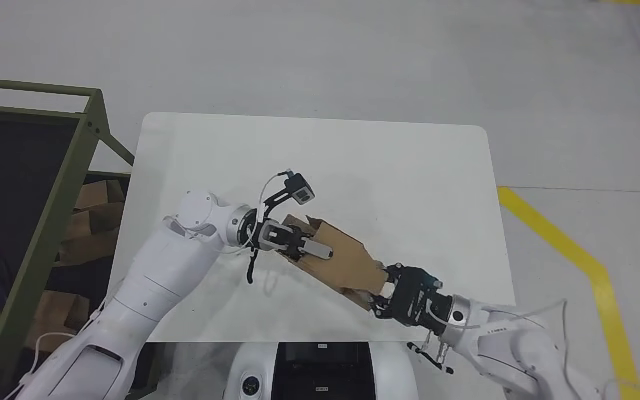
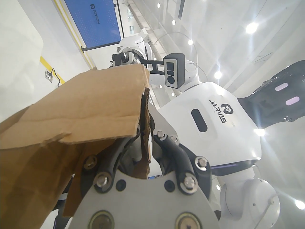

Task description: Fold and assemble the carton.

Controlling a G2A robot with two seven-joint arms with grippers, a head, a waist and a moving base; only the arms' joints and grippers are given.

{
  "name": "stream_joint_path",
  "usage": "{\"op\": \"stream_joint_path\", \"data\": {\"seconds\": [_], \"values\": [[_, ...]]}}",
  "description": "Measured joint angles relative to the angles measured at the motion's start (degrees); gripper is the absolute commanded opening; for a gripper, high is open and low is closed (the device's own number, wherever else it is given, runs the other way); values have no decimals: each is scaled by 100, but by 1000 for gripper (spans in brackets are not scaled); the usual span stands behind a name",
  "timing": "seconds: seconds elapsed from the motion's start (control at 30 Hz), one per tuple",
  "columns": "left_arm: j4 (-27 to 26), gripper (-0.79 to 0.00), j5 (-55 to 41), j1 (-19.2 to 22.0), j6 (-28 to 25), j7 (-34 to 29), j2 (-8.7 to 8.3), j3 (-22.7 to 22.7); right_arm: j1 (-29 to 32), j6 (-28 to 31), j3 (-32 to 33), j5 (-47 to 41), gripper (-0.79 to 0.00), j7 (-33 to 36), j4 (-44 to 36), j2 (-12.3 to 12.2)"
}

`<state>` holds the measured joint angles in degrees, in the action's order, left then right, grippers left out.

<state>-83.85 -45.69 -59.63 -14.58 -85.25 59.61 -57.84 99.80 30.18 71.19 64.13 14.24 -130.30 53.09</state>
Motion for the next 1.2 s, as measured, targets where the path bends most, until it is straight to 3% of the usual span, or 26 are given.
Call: {"op": "stream_joint_path", "data": {"seconds": [0.23, 1.2], "values": [[-29, -785, 11, -19, -22, -37, 16, -15, -31, -95, -68, -1, -785, -63, 15, 24], [-33, -785, -80, -31, -118, -99, 93, -88, -459, -248, -457, -153, -770, -26, 216, 146]]}}
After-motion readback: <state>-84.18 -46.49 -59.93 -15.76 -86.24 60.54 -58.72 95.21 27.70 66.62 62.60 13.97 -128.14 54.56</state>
